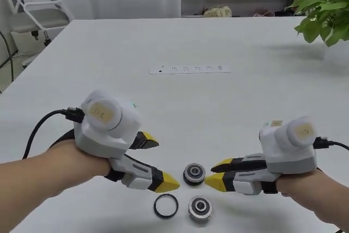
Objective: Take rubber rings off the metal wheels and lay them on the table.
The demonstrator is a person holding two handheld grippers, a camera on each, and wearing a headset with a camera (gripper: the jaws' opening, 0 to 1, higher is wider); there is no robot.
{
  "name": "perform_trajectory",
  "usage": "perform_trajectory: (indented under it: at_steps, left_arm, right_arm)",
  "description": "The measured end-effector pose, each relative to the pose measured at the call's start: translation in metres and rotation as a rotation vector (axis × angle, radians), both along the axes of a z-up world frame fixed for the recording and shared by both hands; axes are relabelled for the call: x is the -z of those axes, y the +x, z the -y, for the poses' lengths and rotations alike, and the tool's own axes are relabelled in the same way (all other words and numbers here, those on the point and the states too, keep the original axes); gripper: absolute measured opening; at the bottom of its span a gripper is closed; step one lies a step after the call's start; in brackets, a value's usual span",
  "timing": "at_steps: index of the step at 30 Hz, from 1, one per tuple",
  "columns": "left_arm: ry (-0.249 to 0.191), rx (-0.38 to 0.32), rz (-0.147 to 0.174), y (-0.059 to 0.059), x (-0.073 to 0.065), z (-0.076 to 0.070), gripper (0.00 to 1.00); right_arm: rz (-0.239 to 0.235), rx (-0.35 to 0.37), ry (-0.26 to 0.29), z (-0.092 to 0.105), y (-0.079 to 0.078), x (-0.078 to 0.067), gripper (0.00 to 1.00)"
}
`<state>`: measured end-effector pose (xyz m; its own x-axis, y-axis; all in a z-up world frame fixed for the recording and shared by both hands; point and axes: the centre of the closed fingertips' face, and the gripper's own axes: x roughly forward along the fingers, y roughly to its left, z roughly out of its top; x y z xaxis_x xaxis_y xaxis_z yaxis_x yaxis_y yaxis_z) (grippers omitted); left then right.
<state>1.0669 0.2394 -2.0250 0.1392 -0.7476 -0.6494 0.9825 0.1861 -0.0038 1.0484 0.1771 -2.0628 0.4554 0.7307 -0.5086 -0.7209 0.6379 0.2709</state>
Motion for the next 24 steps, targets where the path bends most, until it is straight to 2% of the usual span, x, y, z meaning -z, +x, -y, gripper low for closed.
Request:
perform_trajectory:
  at_steps: [12, 24]
  left_arm:
    - [0.009, 0.005, -0.021, -0.001, 0.012, 0.012, 0.5]
    - [-0.006, 0.001, -0.035, 0.0, 0.016, 0.022, 0.43]
  right_arm:
    - [-0.003, -0.007, -0.005, -0.001, -0.002, 0.003, 0.2]
    - [-0.004, -0.013, -0.014, -0.001, -0.002, 0.005, 0.21]
